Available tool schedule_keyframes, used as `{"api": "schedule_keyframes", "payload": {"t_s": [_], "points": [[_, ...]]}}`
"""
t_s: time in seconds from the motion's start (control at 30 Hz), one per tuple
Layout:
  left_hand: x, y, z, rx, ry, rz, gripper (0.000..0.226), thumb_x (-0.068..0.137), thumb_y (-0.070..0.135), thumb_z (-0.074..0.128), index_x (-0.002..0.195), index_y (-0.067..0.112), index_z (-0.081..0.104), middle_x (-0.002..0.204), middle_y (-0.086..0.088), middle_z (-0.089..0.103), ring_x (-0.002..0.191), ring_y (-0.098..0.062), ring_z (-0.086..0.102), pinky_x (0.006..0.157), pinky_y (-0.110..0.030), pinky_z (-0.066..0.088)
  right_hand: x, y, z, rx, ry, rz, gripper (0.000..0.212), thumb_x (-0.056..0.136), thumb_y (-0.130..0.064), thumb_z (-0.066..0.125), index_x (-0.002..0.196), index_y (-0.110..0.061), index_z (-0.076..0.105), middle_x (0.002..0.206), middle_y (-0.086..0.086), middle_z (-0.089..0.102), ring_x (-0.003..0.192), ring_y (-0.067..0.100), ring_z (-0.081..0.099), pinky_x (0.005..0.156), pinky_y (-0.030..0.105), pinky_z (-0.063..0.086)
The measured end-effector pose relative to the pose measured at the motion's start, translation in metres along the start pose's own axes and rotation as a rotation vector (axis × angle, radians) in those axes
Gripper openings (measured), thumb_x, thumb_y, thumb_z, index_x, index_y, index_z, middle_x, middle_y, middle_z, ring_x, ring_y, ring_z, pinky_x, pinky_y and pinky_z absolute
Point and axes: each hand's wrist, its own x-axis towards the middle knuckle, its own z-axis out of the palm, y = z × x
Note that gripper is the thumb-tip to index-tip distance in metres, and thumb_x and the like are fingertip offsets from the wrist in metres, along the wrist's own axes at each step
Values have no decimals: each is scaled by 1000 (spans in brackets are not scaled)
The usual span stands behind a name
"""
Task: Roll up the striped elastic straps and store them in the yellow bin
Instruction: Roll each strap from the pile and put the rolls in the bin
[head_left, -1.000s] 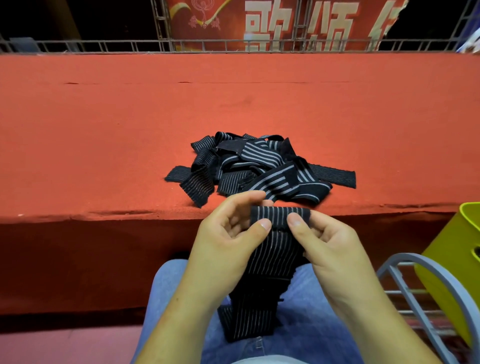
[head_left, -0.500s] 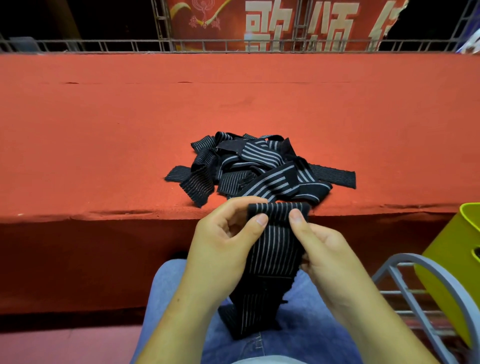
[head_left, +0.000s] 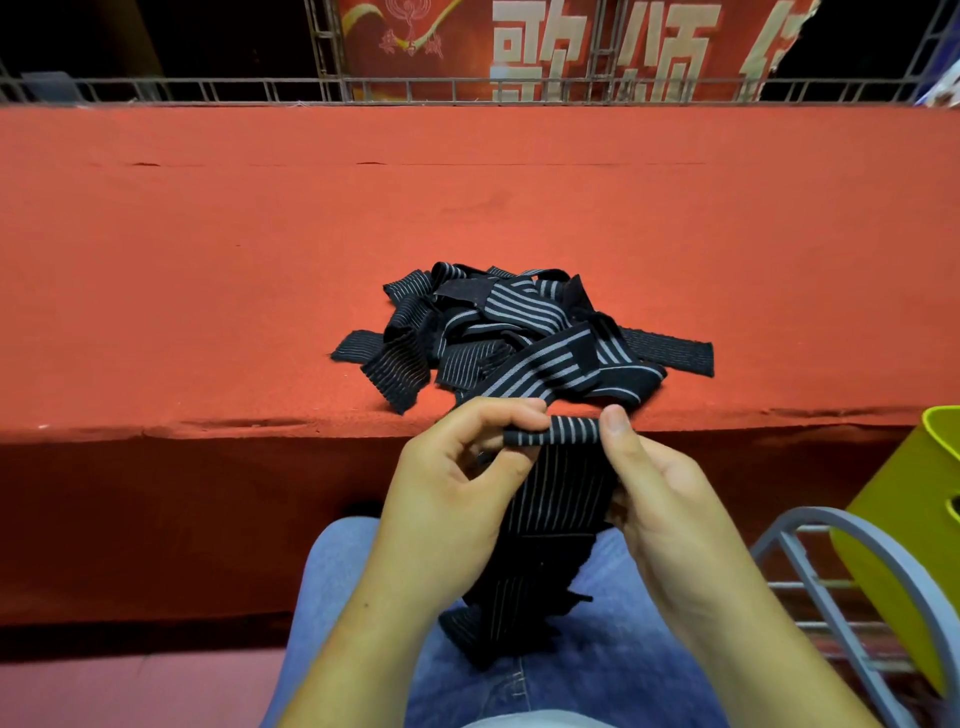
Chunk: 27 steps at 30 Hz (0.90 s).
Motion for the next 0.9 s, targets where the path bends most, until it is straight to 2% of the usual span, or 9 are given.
{"api": "schedule_keyframes", "payload": {"t_s": [0.1,0.23,0.37,0.47,0.57,0.67,0.73,0.8,0.9], "points": [[-1,1,0,-17,-18,-28,48,87,-21,59,91,24,75,115,9,77,113,-8,71,98,-22,52,-1,-1,-1,20,1,-25,43,92,-55,63,113,-23,82,114,5,81,112,21,75,96,40,52],[-3,2,-1,-33,-72,-61,34,90,-12,64,100,20,75,113,7,77,108,-9,71,93,-21,53,0,1,-5,17,26,-35,32,96,-37,59,111,-21,82,109,8,82,104,22,76,91,40,52],[-3,6,1,-73,-57,-68,20,98,11,65,112,22,73,107,9,77,102,-3,70,87,-17,51,1,3,-7,-25,30,-50,32,96,-40,57,111,-24,81,108,8,81,104,23,77,92,42,54],[-2,6,1,-98,-33,-112,23,100,10,62,117,21,73,92,16,76,89,4,69,80,-14,51,0,3,-7,-57,16,-56,31,101,-37,55,112,-23,80,108,7,82,104,23,77,90,41,55],[-1,3,1,-110,-33,-136,23,98,8,64,116,19,74,92,3,80,87,-5,73,78,-18,54,0,3,-6,-74,36,-54,29,107,-30,53,113,-20,79,108,6,82,104,24,78,91,42,56],[-1,0,0,-109,-7,-128,22,98,4,65,114,17,74,99,-3,81,96,-15,77,84,-23,57,-2,1,-5,-79,32,-50,28,105,-34,55,113,-23,79,107,7,82,104,33,77,91,60,59],[-1,0,-1,-127,2,-128,23,97,3,65,112,17,74,99,-3,81,97,-16,77,84,-23,57,-3,-1,-4,-96,18,-53,28,100,-40,59,111,-26,80,105,11,81,104,44,73,90,74,53],[-2,1,0,-141,-3,-137,23,97,4,65,112,17,74,99,-3,81,97,-14,77,83,-23,57,-3,-1,-5,-105,33,-83,27,98,-37,61,109,-21,80,103,12,81,103,42,74,90,66,56],[-2,2,1,-145,-44,-133,23,96,2,66,112,16,74,104,-3,81,101,-16,76,89,-27,58,-2,-1,-6,-99,51,-120,26,97,-31,61,107,-16,80,101,6,82,99,25,78,84,33,63]]}}
